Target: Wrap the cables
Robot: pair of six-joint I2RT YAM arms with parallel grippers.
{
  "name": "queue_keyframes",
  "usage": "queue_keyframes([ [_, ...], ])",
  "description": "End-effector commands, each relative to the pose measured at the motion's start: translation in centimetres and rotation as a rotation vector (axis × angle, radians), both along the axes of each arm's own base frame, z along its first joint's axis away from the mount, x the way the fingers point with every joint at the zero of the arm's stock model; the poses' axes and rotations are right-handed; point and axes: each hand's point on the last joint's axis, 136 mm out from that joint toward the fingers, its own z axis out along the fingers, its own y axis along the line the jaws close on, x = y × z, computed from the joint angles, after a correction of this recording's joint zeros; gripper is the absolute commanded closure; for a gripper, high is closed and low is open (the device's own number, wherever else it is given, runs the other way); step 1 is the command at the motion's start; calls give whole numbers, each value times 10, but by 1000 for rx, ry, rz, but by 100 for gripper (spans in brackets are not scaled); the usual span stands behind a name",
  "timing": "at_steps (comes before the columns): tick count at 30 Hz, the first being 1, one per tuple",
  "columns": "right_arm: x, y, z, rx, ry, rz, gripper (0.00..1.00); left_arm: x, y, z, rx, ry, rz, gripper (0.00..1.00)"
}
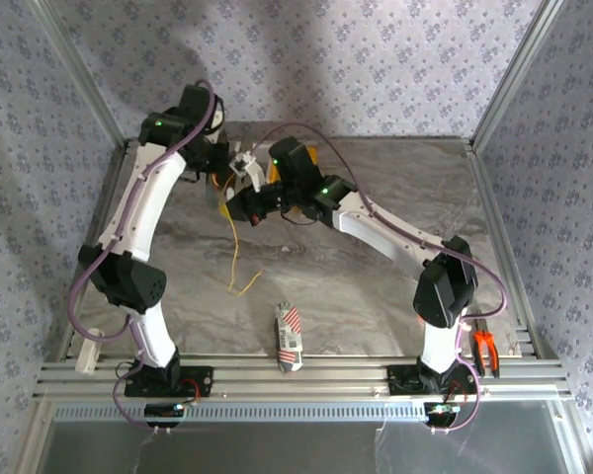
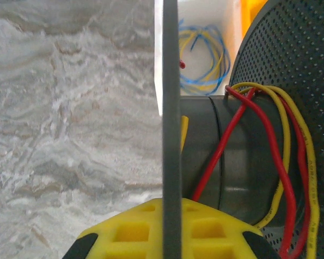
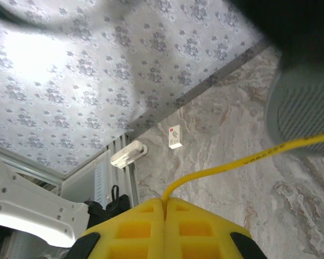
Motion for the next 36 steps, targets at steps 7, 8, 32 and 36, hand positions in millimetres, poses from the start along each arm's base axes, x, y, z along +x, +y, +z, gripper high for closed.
queue_keyframes([
  [7, 15, -9, -69, -131, 39, -66, 100, -10, 32, 128, -351, -389, 87, 100],
  [8, 19, -12, -73, -138, 37, -79, 100, -15, 33, 133, -381, -406, 82, 100],
  [32, 82, -87, -72, -51, 36, -213, 73, -84, 38, 165, -747, -514, -20, 100],
  [36, 83, -94, -78, -49, 44, -228, 64, -87, 38, 170, -749, -524, -24, 100],
])
